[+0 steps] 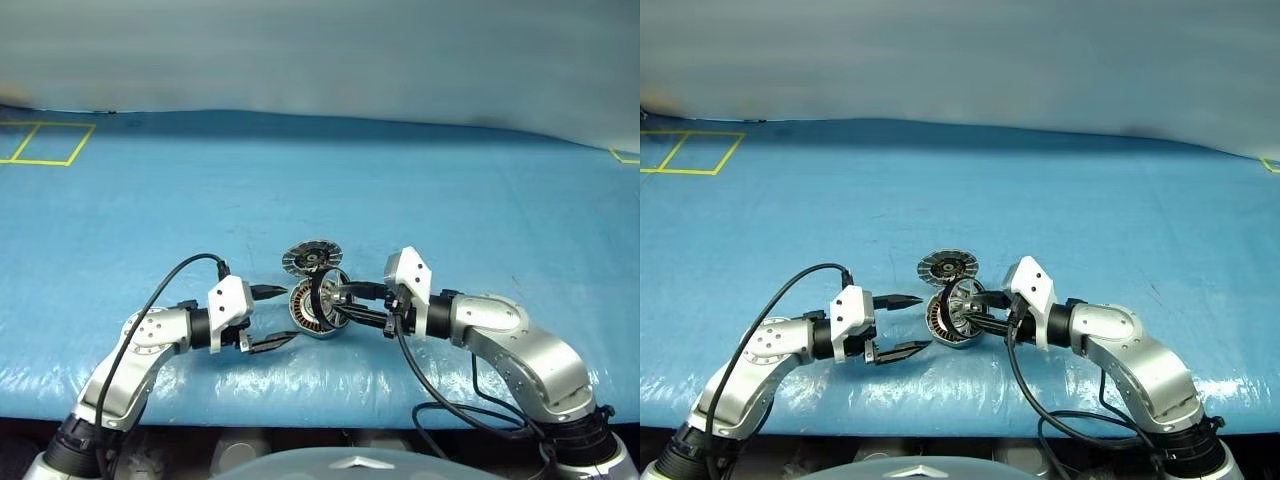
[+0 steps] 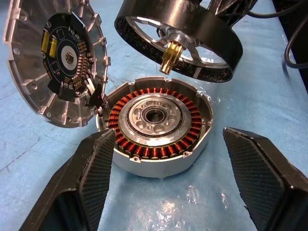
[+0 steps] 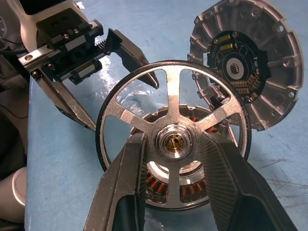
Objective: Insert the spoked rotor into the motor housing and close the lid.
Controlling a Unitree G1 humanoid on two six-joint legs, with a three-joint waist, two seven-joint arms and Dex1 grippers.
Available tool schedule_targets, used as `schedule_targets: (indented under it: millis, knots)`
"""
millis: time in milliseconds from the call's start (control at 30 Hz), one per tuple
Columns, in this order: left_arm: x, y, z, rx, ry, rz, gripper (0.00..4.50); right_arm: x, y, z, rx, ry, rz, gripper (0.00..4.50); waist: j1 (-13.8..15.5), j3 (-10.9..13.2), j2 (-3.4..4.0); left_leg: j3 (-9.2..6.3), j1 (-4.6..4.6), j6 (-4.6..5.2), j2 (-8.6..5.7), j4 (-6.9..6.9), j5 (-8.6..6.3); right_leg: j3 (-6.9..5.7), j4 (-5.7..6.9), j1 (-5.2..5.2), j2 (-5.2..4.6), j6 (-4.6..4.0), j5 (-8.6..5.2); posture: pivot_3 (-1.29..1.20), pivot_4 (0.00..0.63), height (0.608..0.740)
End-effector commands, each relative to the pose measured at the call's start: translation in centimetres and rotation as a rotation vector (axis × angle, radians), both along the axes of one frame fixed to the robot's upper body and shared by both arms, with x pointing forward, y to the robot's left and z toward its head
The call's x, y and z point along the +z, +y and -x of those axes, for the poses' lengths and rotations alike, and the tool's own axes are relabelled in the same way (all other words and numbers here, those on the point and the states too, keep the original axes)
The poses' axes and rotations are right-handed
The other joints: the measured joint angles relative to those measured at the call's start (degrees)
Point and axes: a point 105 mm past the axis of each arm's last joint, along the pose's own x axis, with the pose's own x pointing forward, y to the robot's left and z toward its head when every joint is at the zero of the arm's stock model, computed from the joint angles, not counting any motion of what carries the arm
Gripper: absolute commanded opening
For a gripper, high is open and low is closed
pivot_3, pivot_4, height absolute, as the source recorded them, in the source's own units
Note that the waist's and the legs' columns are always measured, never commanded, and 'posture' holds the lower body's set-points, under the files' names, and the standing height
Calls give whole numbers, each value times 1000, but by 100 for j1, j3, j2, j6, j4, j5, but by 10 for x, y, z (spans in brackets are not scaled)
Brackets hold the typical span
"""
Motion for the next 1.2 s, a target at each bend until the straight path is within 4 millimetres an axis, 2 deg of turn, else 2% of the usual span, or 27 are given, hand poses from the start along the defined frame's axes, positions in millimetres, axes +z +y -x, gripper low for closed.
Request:
schedule_targets:
  millis: [33, 400, 733, 900, 1200]
  knots:
    - [10, -4, 3, -12, -32, 23, 3812, 5, 4, -4, 16, -43, -4, 1406, 3, 1, -1, 0, 0, 0, 0, 0, 0, 0, 0, 0, 0, 0, 0, 0, 150, 740]
    - [7, -1, -1, 18, -36, 17, 3812, -9, 4, -8, 33, -31, 69, 1406, 4, 1, -1, -1, 0, 0, 0, 0, 0, -1, 0, 1, 0, 1, 0, 0, 150, 740]
    - [6, -2, -6, 24, -47, 12, 3812, -10, 5, -7, 60, -68, 104, 1406, 8, 1, -1, -1, 0, 0, -1, 1, 0, -1, 1, 2, 0, 2, 1, 0, 150, 740]
    - [3, 1, -7, 27, -47, 10, 3812, -10, 4, -6, 60, -75, 110, 2869, 10, 1, -1, -1, 0, 0, -1, 2, 0, -1, 1, 2, 0, 2, 1, 0, 150, 740]
    - [1, 3, -6, 27, -44, 12, 3812, 3, 7, -10, 47, -113, 61, 2869, 10, 1, -1, -1, 0, 0, 0, 3, 0, -1, 1, 2, 0, 2, 2, 0, 150, 740]
